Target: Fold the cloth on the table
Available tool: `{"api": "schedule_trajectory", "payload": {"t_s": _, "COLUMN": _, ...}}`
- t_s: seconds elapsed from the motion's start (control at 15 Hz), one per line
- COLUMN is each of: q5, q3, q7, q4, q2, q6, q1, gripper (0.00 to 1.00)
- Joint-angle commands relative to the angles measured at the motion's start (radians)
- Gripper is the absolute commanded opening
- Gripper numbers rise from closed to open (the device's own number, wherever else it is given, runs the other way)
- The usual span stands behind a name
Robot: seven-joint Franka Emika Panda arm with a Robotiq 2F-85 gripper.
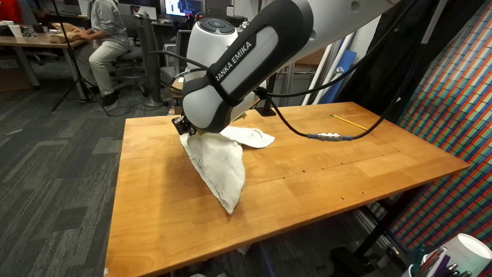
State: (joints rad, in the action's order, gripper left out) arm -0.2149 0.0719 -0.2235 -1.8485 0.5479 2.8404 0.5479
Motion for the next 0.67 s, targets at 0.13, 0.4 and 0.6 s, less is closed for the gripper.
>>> {"api": "schedule_trajectory", "payload": {"t_s": 0.13, "q5": -0.026, "q3": -0.003, "q7": -0.028, "q4": 0.037, "q2": 0.025, "q6": -0.018, "q1": -0.012, "gripper": 0.39}}
{"api": "schedule_trajectory", "payload": {"t_s": 0.4, "q5": -0.03, "q3": 0.007, "q7": -0.04, "q4": 0.017, "q2": 0.012, "q6": -0.007, "q1": -0.014, "gripper": 0.67}}
{"api": "schedule_trajectory", "payload": {"t_s": 0.6, "q5": -0.043, "q3": 0.021, "q7": -0.042, "q4": -0.02, "q2": -0.014, "q6": 0.014, "q1": -0.016, "gripper": 0.89}}
